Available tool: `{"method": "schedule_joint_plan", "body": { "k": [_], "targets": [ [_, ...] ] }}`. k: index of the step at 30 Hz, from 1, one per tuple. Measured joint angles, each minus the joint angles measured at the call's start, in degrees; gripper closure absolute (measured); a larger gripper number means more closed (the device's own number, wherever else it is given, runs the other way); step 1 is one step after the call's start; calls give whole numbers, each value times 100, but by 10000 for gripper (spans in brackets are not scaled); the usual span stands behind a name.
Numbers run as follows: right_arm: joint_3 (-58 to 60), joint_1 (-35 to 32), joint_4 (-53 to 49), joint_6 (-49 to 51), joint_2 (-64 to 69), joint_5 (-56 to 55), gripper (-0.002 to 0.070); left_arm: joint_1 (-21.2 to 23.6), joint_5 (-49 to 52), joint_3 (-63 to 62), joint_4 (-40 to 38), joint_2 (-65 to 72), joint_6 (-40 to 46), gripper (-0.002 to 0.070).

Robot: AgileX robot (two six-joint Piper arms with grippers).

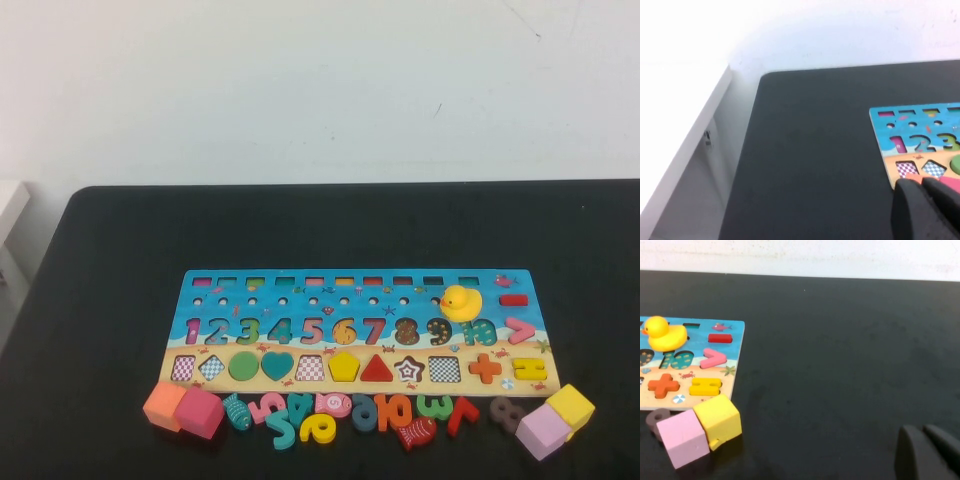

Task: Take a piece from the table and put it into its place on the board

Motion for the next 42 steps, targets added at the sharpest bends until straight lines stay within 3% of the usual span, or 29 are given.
{"method": "schedule_joint_plan", "body": {
  "k": [12, 42],
  "targets": [
    [0, 0, 0, 0, 0, 0, 657, -460, 496, -11, -13, -20, 639, 676],
    [0, 0, 0, 0, 0, 0, 657, -470, 528, -11, -13, -20, 670, 676]
  ]
}}
